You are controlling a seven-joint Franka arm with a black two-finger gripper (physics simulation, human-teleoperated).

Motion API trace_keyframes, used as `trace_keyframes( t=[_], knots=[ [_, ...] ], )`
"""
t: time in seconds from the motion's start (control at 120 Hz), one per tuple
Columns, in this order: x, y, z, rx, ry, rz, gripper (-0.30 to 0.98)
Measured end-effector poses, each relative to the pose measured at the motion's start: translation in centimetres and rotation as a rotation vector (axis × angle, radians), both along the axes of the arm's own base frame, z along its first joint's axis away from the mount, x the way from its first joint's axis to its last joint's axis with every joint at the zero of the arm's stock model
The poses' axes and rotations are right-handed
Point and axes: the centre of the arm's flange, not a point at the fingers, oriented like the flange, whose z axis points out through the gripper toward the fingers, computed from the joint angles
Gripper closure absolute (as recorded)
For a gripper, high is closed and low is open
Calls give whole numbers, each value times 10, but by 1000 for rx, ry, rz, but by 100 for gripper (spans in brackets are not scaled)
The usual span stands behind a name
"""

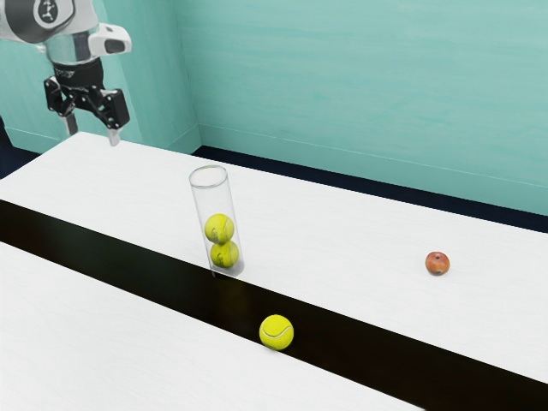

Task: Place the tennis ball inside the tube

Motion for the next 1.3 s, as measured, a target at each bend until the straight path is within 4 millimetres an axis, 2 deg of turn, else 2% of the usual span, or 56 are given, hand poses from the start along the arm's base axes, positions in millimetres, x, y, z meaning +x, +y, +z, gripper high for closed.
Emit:
trace_keyframes(
  t=[0.167, 0.233, 0.283, 0.4, 0.458, 0.55, 0.633, 0.7, 0.775, 0.842, 1.042, 1.3],
  knots=[
    [0, -11, 4, 4, -14, -26, 0],
    [3, -21, -3, -4, -15, -46, 0],
    [6, -45, -24, -10, 20, -87, 0],
    [3, -141, -86, -16, 92, -247, 0],
    [-2, -177, -121, -28, 116, -303, 0],
    [-5, -211, -160, -55, 127, -341, 0],
    [-1, -234, -187, -87, 128, -355, 0],
    [-2, -250, -216, -114, 138, -358, 0],
    [0, -262, -242, -139, 138, -349, 0],
    [6, -262, -259, -150, 127, -326, 0],
    [19, -263, -291, -167, 93, -256, 0],
    [18, -281, -337, -191, 117, -189, 0]
  ],
)
